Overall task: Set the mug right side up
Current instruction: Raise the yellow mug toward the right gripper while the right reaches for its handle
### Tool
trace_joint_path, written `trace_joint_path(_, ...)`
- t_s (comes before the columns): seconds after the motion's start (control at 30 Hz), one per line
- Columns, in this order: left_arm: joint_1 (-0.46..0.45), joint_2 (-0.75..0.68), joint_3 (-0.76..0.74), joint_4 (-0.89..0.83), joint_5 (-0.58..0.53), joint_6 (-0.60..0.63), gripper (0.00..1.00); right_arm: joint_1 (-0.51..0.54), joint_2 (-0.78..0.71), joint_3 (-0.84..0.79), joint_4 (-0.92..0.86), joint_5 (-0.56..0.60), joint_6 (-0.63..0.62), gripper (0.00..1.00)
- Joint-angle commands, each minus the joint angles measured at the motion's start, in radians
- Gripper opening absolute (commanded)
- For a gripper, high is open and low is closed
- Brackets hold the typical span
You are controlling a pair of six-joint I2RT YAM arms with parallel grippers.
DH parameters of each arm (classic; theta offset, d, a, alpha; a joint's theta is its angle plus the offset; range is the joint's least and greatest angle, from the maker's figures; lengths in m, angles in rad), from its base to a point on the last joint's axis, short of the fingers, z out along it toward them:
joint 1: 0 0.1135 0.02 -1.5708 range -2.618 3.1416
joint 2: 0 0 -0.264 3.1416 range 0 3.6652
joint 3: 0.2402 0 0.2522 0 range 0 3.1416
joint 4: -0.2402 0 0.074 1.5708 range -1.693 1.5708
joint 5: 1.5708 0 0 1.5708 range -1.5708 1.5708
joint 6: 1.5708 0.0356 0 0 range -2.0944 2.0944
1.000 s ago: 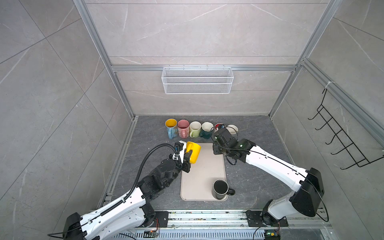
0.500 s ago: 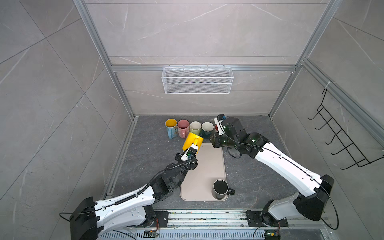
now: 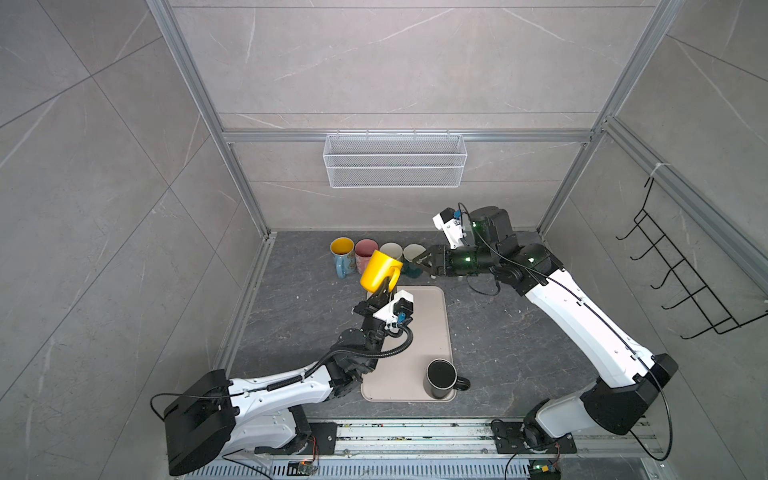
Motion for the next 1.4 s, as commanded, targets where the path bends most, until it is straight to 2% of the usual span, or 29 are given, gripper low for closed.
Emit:
trace_joint_path(0.0,-0.005,0.015,0.057,0.243,0.000,0.152,0.00,-0.009,0.017,0.046,-0.039,-0.079,0.008,0.46)
trace_joint_path(0.2,-0.007,0.070,0.076,0.320,0.006,0.270,0.00,-0.009,0.060,0.083,-0.091,-0.118,0.003,0.50)
trace_joint_path(0.53,-0.011,0.108,0.097,0.347,0.017,0.344,0.00,-0.010,0.123,0.137,-0.138,-0.151,0.013,0.50)
trace_joint_path(1.37,-0.014,0.147,0.123,0.348,0.028,0.439,0.00,-0.010,0.199,0.095,-0.097,-0.210,0.111,0.29)
